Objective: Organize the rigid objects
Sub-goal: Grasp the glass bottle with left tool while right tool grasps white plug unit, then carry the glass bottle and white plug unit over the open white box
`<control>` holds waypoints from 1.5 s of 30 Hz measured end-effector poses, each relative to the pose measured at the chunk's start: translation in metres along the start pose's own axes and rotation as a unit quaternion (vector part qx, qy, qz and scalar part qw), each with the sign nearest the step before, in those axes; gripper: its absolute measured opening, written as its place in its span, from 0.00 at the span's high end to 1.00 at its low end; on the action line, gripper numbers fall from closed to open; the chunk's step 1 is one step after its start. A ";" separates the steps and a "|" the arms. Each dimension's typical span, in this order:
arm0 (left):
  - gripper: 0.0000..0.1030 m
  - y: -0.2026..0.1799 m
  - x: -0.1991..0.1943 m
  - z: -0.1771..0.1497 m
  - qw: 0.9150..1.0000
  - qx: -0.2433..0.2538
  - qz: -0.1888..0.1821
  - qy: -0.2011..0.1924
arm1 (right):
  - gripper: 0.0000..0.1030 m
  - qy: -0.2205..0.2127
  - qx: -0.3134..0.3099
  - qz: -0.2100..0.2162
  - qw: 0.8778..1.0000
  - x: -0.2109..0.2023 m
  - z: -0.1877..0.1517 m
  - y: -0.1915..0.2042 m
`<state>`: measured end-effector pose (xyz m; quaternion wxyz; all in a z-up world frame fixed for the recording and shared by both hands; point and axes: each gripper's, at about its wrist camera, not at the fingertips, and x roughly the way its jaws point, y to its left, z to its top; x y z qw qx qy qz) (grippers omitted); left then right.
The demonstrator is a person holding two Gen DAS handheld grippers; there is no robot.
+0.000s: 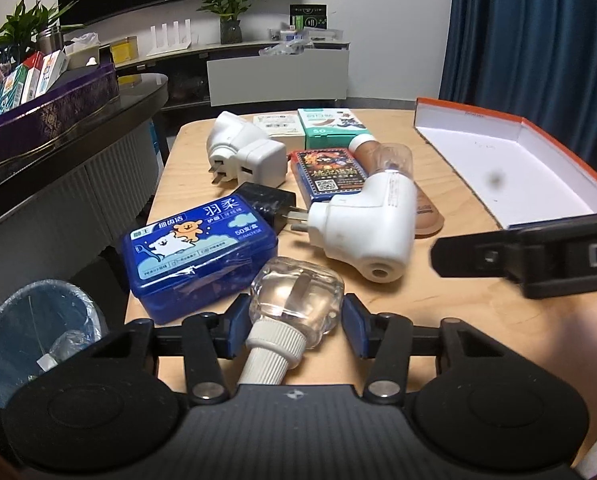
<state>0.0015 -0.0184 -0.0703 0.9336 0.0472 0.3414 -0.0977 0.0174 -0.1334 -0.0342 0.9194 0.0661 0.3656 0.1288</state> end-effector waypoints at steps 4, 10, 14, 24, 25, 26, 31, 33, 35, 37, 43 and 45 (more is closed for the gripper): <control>0.51 0.003 -0.008 0.001 1.000 -0.013 -0.003 -0.012 | 0.03 -0.003 -0.008 0.015 1.000 0.005 0.006 0.004; 0.52 0.007 -0.027 0.000 0.999 -0.035 0.009 -0.029 | 0.03 -0.002 -0.017 0.039 0.999 0.023 0.020 0.019; 0.52 0.013 -0.035 -0.003 0.998 -0.052 0.011 -0.040 | 0.03 0.025 -0.012 0.056 0.998 0.044 0.026 0.027; 0.52 0.019 -0.035 -0.004 0.997 -0.064 0.006 -0.050 | 0.02 0.030 0.066 0.067 0.995 0.082 0.033 0.023; 0.52 0.020 -0.035 -0.004 0.997 -0.066 0.005 -0.050 | 0.07 0.022 0.060 0.060 0.996 0.083 0.033 0.023; 0.52 0.020 -0.035 -0.004 0.996 -0.068 0.005 -0.050 | 0.13 0.015 0.060 0.060 0.996 0.084 0.032 0.022; 0.52 0.021 -0.035 -0.004 0.996 -0.073 0.003 -0.052 | 0.14 0.006 0.053 0.061 0.997 0.075 0.030 0.014; 0.52 0.019 -0.036 -0.002 0.996 -0.071 0.001 -0.055 | 0.17 -0.009 0.043 0.052 0.998 0.065 0.030 0.012; 0.52 0.016 -0.039 -0.001 0.996 -0.069 -0.001 -0.059 | 0.45 -0.023 0.029 0.044 0.998 0.054 0.034 0.007; 0.52 0.013 -0.040 0.002 0.996 -0.066 -0.006 -0.061 | 0.51 -0.018 0.018 0.041 0.999 0.047 0.038 0.002; 0.52 -0.002 -0.045 0.010 0.996 -0.050 -0.015 -0.066 | 0.53 -0.041 0.021 0.026 0.999 0.020 0.037 -0.020; 0.52 -0.008 -0.049 0.015 0.996 -0.040 -0.018 -0.073 | 0.54 -0.057 0.024 0.024 0.998 0.006 0.039 -0.026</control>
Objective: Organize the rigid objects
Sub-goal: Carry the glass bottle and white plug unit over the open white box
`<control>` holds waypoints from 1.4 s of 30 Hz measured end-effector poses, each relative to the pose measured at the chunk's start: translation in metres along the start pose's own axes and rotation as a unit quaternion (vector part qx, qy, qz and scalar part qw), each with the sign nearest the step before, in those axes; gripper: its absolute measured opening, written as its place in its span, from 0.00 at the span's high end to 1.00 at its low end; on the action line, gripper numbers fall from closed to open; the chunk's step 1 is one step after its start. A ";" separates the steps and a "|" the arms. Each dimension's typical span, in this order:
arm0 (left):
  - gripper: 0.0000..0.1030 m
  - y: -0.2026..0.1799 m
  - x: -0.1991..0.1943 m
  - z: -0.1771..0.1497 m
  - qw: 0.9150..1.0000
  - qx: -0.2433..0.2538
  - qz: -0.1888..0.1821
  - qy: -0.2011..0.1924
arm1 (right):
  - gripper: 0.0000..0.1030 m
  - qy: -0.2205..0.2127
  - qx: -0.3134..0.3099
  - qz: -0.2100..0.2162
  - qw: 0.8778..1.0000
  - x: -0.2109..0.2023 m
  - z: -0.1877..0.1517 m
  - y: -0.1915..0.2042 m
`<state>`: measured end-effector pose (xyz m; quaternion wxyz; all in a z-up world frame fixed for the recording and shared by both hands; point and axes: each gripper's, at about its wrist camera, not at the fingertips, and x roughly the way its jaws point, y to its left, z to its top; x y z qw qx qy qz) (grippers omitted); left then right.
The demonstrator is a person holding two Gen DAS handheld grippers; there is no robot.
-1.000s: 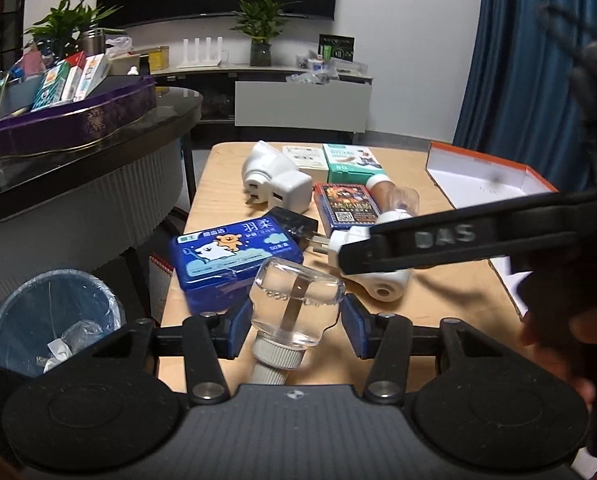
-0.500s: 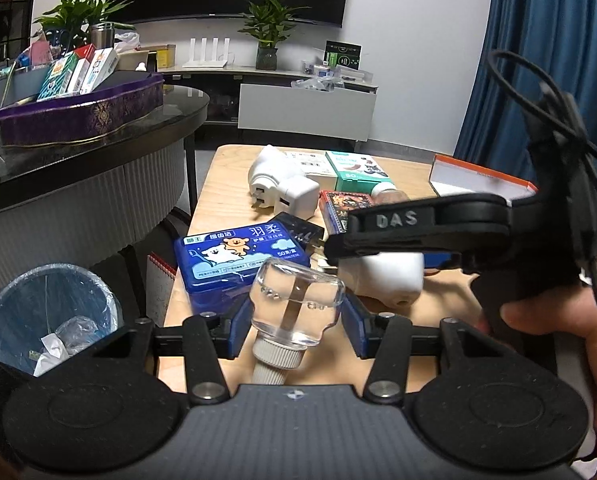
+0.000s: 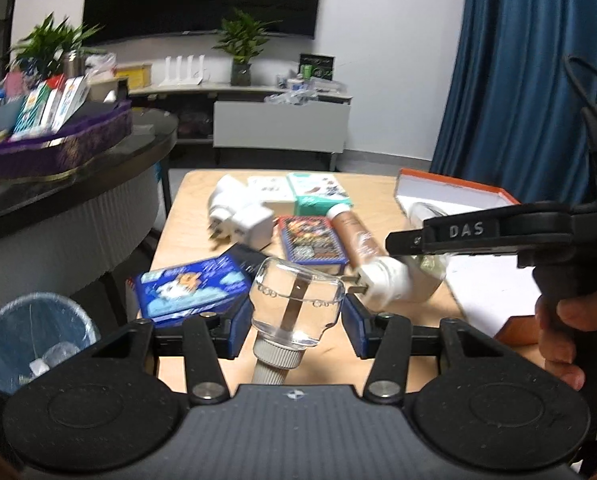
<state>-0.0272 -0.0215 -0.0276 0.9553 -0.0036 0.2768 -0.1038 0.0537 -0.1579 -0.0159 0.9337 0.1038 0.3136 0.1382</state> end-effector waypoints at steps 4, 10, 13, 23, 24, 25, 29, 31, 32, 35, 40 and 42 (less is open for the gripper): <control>0.52 -0.014 -0.004 0.010 1.000 0.007 -0.014 -0.006 | 0.55 -0.036 -0.004 -0.012 0.999 -0.027 0.011 -0.010; 0.52 -0.041 -0.002 0.036 0.999 0.018 -0.042 -0.019 | 0.55 -0.092 0.000 -0.050 0.995 -0.068 0.033 -0.040; 0.52 -0.061 0.005 0.053 0.997 0.030 -0.061 -0.025 | 0.55 -0.109 0.006 -0.078 0.991 -0.085 0.045 -0.062; 0.52 -0.127 0.058 0.115 0.992 0.032 -0.111 -0.049 | 0.55 -0.142 0.028 -0.151 0.978 -0.114 0.081 -0.134; 0.52 -0.133 0.065 0.120 0.992 0.032 -0.109 -0.052 | 0.55 -0.143 0.029 -0.156 0.977 -0.112 0.083 -0.139; 0.52 -0.139 0.071 0.124 0.992 0.034 -0.106 -0.052 | 0.55 -0.145 0.029 -0.159 0.976 -0.111 0.085 -0.144; 0.52 -0.156 0.093 0.129 0.995 0.036 -0.082 -0.051 | 0.55 -0.155 0.040 -0.173 0.972 -0.107 0.089 -0.166; 0.52 -0.162 0.106 0.130 0.996 0.030 -0.076 -0.040 | 0.55 -0.156 0.057 -0.174 0.971 -0.104 0.088 -0.177; 0.52 -0.163 0.108 0.132 0.996 0.030 -0.075 -0.037 | 0.55 -0.155 0.063 -0.172 0.971 -0.105 0.088 -0.184; 0.52 -0.164 0.116 0.133 0.997 0.021 -0.075 -0.024 | 0.55 -0.147 0.059 -0.172 0.972 -0.100 0.087 -0.192; 0.52 -0.163 0.123 0.136 0.998 0.012 -0.068 -0.001 | 0.55 -0.140 0.061 -0.171 0.973 -0.092 0.090 -0.205; 0.52 -0.160 0.127 0.136 0.998 0.012 -0.063 0.005 | 0.55 -0.136 0.062 -0.168 0.974 -0.086 0.091 -0.209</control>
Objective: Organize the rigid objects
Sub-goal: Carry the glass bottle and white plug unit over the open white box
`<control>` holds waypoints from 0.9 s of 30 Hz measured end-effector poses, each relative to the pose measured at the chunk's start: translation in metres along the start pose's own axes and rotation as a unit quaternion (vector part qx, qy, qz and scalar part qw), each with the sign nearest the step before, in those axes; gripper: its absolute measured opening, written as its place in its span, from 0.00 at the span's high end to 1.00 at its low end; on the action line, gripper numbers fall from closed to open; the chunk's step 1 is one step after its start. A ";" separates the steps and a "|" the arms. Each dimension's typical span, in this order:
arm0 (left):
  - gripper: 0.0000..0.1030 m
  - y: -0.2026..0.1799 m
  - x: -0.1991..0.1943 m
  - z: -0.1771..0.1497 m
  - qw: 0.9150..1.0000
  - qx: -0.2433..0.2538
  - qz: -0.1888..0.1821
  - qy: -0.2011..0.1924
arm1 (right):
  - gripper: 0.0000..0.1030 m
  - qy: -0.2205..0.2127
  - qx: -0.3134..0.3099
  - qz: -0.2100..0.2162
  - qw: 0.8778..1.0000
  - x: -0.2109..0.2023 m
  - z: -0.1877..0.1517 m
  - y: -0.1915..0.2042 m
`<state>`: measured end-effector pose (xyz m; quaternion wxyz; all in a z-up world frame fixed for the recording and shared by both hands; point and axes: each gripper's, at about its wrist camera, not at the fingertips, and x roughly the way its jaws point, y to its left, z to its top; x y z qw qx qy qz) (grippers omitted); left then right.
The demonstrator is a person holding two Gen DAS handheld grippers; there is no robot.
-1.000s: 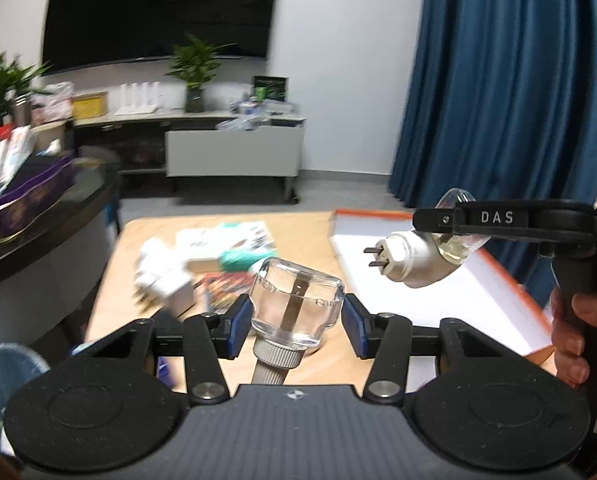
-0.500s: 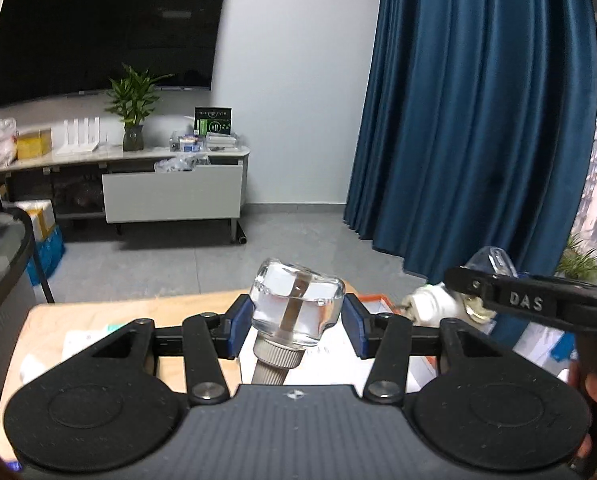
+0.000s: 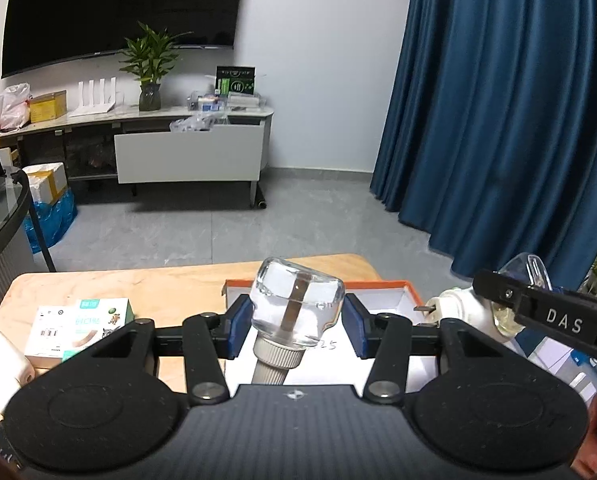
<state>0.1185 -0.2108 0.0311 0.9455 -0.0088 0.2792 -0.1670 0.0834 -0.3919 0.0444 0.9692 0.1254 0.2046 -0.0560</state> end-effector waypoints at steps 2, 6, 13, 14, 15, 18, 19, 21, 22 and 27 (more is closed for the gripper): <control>0.52 -0.002 0.001 0.001 1.000 0.005 0.006 0.003 | 0.55 0.004 -0.002 0.002 1.000 0.010 0.000 -0.001; 0.52 -0.001 0.009 0.001 1.000 0.010 0.017 0.013 | 0.55 0.012 -0.008 0.006 1.000 0.022 -0.001 -0.004; 0.52 -0.003 0.014 -0.002 0.999 0.014 0.022 0.024 | 0.55 0.026 -0.017 0.003 1.000 0.038 -0.002 -0.004; 0.52 -0.005 0.014 -0.002 0.999 0.020 0.024 0.026 | 0.55 0.027 -0.017 0.004 0.999 0.038 -0.003 -0.003; 0.52 -0.007 0.014 -0.003 0.999 0.029 0.025 0.027 | 0.55 0.029 -0.016 0.007 0.999 0.039 -0.003 -0.003; 0.52 -0.006 0.016 -0.003 0.999 0.030 0.026 0.026 | 0.55 0.029 -0.015 0.013 0.999 0.041 -0.002 -0.004; 0.52 -0.006 0.017 -0.002 0.999 0.026 0.027 0.028 | 0.55 0.029 -0.018 0.011 0.999 0.042 -0.002 -0.003; 0.52 -0.005 0.019 -0.002 0.999 0.023 0.028 0.033 | 0.55 0.030 -0.019 0.007 0.999 0.045 -0.002 -0.003; 0.52 -0.006 0.020 -0.003 0.999 0.022 0.028 0.034 | 0.55 0.033 -0.020 0.005 0.999 0.047 -0.002 -0.003; 0.52 -0.008 0.025 -0.006 0.999 0.015 0.028 0.042 | 0.55 0.035 -0.024 0.002 0.999 0.053 -0.002 0.001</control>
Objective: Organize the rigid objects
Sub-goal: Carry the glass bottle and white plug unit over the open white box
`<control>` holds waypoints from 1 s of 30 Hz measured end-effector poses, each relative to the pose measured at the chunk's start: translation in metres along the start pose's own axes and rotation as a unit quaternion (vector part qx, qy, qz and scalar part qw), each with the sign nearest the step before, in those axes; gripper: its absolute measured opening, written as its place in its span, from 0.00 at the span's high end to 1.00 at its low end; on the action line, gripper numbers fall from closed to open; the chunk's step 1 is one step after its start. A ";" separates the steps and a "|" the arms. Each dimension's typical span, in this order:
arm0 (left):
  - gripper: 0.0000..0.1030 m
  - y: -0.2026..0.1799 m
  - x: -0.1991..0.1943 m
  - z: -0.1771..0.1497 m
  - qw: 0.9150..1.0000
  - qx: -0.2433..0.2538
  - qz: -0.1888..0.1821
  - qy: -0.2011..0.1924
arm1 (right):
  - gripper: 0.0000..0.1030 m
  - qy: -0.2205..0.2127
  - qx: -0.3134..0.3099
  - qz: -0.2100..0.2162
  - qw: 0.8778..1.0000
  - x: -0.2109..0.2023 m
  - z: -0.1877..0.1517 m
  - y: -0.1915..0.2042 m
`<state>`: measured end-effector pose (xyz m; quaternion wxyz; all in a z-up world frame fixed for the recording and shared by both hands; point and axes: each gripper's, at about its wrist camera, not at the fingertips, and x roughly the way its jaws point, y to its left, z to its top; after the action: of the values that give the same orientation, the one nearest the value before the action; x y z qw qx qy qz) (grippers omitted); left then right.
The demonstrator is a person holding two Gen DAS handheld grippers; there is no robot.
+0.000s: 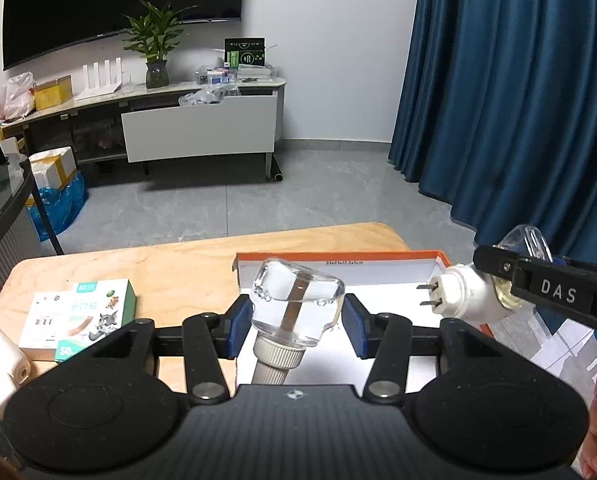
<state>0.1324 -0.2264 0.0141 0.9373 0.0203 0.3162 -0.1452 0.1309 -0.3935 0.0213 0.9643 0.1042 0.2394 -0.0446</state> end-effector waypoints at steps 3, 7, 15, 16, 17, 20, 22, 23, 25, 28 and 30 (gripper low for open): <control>0.52 0.000 0.002 0.000 1.000 -0.003 -0.001 0.003 | 0.55 0.000 0.001 0.000 1.000 0.002 0.000 0.000; 0.52 -0.001 0.004 0.001 1.000 -0.008 -0.004 0.004 | 0.55 -0.002 0.001 -0.003 1.000 0.004 -0.001 0.000; 0.52 -0.004 0.007 0.001 1.000 -0.007 -0.007 0.005 | 0.55 -0.001 0.001 -0.003 1.000 0.007 -0.001 0.001; 0.52 -0.005 0.007 0.000 1.000 -0.006 -0.006 0.006 | 0.55 -0.001 0.000 -0.004 1.000 0.006 -0.001 0.001; 0.52 -0.005 0.008 0.000 1.000 -0.007 -0.007 0.006 | 0.55 -0.001 0.000 -0.004 1.000 0.006 -0.001 0.002; 0.52 -0.004 0.010 0.000 1.000 -0.008 -0.008 0.008 | 0.55 -0.001 -0.001 -0.004 1.000 0.006 -0.004 0.001; 0.52 -0.004 0.011 -0.001 1.000 -0.009 -0.008 0.009 | 0.55 -0.001 -0.002 -0.005 1.000 0.006 -0.004 0.002; 0.52 -0.004 0.011 -0.001 1.000 -0.009 -0.008 0.009 | 0.55 -0.001 -0.002 -0.005 1.000 0.006 -0.004 0.002; 0.52 -0.003 0.012 -0.001 1.000 -0.011 -0.008 0.011 | 0.55 -0.001 -0.003 -0.006 1.000 0.007 -0.006 0.002; 0.52 -0.003 0.012 -0.002 1.000 -0.011 -0.007 0.010 | 0.55 -0.001 -0.004 -0.006 1.000 0.008 -0.007 0.003; 0.52 -0.002 0.013 -0.001 1.000 -0.013 -0.008 0.011 | 0.55 0.001 -0.005 -0.006 1.000 0.010 -0.008 0.003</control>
<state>0.1405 -0.2318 0.0055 0.9328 0.0073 0.3283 -0.1486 0.1364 -0.3896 0.0104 0.9643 0.0979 0.2411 -0.0493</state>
